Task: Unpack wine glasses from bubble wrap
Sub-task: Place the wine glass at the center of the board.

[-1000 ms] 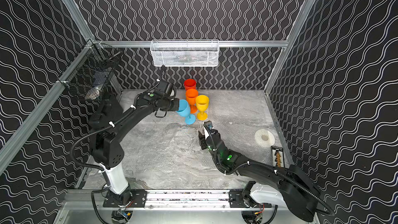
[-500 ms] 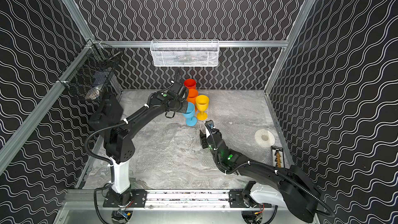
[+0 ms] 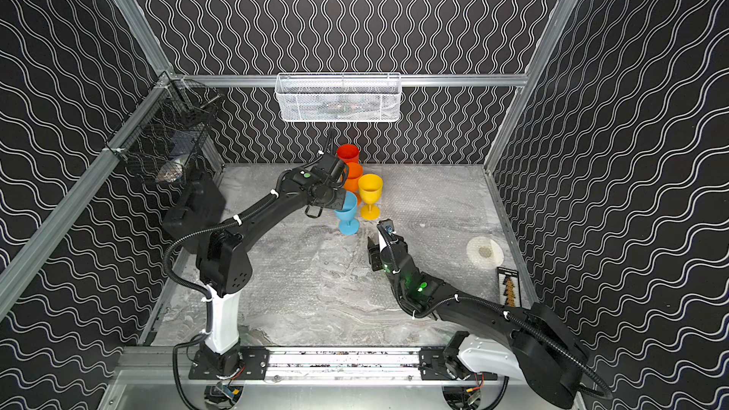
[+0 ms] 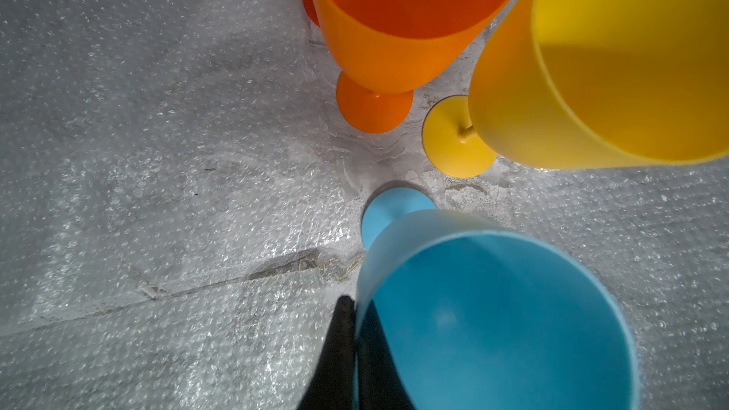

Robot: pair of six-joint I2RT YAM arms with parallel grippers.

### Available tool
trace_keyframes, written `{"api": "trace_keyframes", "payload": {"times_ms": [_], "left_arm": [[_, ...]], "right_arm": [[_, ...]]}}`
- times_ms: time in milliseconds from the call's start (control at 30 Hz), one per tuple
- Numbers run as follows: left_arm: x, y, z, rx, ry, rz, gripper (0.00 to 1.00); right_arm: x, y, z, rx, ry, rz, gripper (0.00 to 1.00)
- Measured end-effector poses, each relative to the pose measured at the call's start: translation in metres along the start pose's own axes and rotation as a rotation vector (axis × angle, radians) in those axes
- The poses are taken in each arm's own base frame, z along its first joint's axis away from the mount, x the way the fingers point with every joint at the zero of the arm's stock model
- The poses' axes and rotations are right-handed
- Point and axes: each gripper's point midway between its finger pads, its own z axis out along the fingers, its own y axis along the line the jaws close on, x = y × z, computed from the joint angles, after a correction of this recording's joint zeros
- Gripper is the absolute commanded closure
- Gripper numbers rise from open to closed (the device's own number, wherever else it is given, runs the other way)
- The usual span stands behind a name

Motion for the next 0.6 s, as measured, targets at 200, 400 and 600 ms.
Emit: {"api": "trace_keyframes", "payload": {"times_ms": [200, 400, 600], "left_arm": [[-0.0002, -0.0005, -0.0002, 0.001, 0.0, 0.001, 0.89], [-0.0012, -0.0013, -0.001, 0.003, -0.004, 0.001, 0.75], [-0.0046, -0.0056, -0.0047, 0.028, -0.01, -0.001, 0.66]], "right_arm": [[0.0, -0.0012, 0.0004, 0.003, 0.001, 0.006, 0.39], [0.0003, -0.0023, 0.001, 0.005, 0.003, 0.009, 0.38], [0.0004, -0.0035, 0.002, 0.002, 0.005, 0.017, 0.39]]}}
